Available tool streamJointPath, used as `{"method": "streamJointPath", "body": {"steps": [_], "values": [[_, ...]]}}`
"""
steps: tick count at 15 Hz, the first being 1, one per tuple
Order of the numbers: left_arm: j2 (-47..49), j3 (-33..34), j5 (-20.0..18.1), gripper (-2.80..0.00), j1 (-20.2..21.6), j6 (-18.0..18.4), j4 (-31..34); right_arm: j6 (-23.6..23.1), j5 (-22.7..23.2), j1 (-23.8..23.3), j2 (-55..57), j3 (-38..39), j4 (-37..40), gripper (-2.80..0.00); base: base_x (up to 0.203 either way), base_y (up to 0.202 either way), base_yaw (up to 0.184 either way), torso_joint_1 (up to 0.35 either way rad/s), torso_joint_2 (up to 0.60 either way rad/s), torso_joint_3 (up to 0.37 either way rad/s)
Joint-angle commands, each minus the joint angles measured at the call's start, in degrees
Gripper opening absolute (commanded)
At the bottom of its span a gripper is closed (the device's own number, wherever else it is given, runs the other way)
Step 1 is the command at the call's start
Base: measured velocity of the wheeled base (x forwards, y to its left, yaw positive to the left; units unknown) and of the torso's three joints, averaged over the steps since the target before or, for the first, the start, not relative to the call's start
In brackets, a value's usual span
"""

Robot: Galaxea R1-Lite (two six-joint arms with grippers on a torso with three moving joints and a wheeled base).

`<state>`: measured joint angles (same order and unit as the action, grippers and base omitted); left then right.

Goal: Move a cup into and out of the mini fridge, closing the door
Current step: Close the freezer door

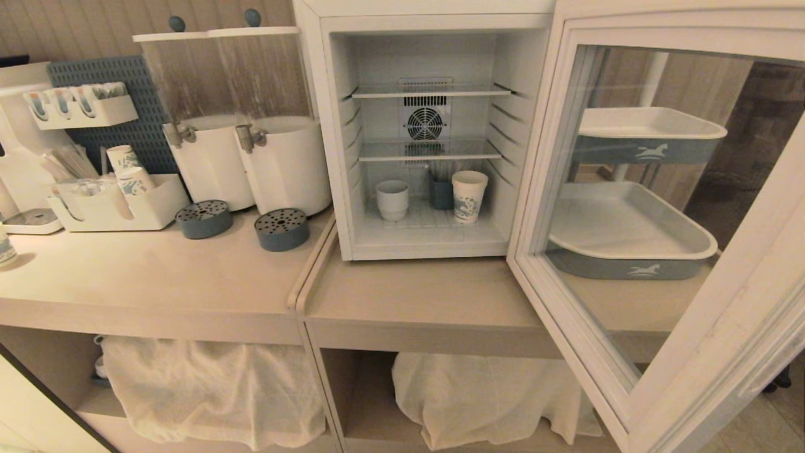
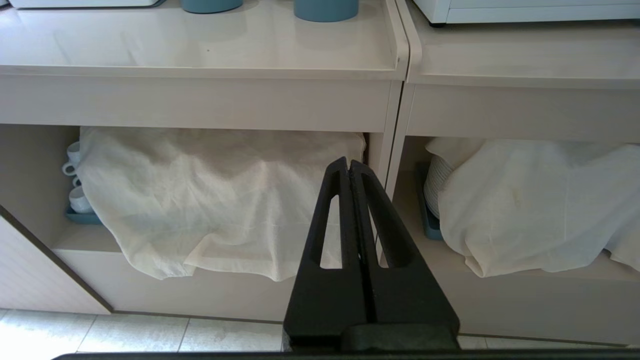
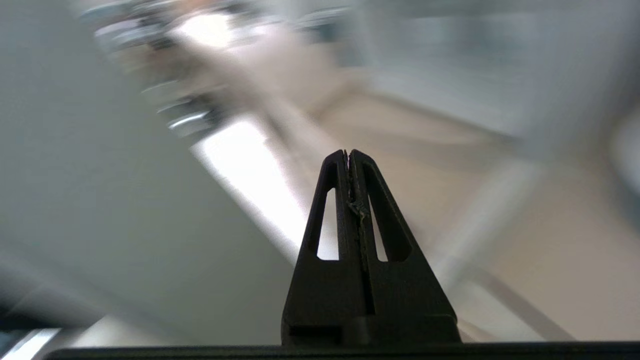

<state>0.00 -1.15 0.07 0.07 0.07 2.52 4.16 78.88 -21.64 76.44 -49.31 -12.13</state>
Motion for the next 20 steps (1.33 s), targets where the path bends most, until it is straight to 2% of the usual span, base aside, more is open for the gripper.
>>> {"method": "streamJointPath", "body": {"steps": [1, 4, 7, 8, 11, 14, 15, 17, 20], "values": [[0.0, 0.0, 0.0, -2.80, 0.0, 0.0, 0.0, 0.3, 8.4, -0.2, 4.3, -1.5, -0.1, -2.80, 0.000, 0.000, 0.000, 0.000, 0.00, 0.000], [0.0, 0.0, 0.0, -2.80, 0.0, 0.0, 0.0, 2.9, 8.8, 3.5, 5.8, -3.2, 0.3, -2.80, 0.000, 0.000, 0.000, 0.000, 0.00, 0.000], [0.0, 0.0, 0.0, -2.80, 0.0, 0.0, 0.0, 8.0, 8.6, 11.0, 7.2, -4.8, 0.2, -2.80, 0.000, 0.000, 0.000, 0.000, 0.00, 0.000], [0.0, 0.0, 0.0, -2.80, 0.0, 0.0, 0.0, 8.8, 6.4, 13.9, 7.5, -5.3, 0.3, -2.80, 0.000, 0.000, 0.000, 0.000, 0.00, 0.000], [0.0, 0.0, 0.0, -2.80, 0.0, 0.0, 0.0, 12.7, -9.3, 24.9, 8.4, -7.5, 0.2, -2.80, 0.000, 0.000, 0.000, 0.000, 0.00, 0.000], [0.0, 0.0, 0.0, -2.80, 0.0, 0.0, 0.0, 19.6, -32.5, 37.3, 11.5, -14.9, 0.2, -2.80, 0.000, 0.000, 0.000, 0.000, 0.00, 0.000], [0.0, 0.0, 0.0, -2.80, 0.0, 0.0, 0.0, 21.0, -41.8, 41.8, 14.2, -19.2, 0.6, -2.80, 0.000, 0.000, 0.000, 0.000, 0.00, 0.000], [0.0, 0.0, 0.0, -2.80, 0.0, 0.0, 0.0, 22.2, -55.4, 48.9, 20.6, -27.3, 3.2, -2.80, 0.000, 0.000, 0.000, 0.000, 0.00, 0.000], [0.0, 0.0, -0.1, -2.80, 0.0, -0.1, 0.0, 22.2, -72.7, 54.6, 31.8, -41.1, 8.8, -2.80, 0.000, 0.000, 0.000, 0.000, 0.00, 0.000]]}}
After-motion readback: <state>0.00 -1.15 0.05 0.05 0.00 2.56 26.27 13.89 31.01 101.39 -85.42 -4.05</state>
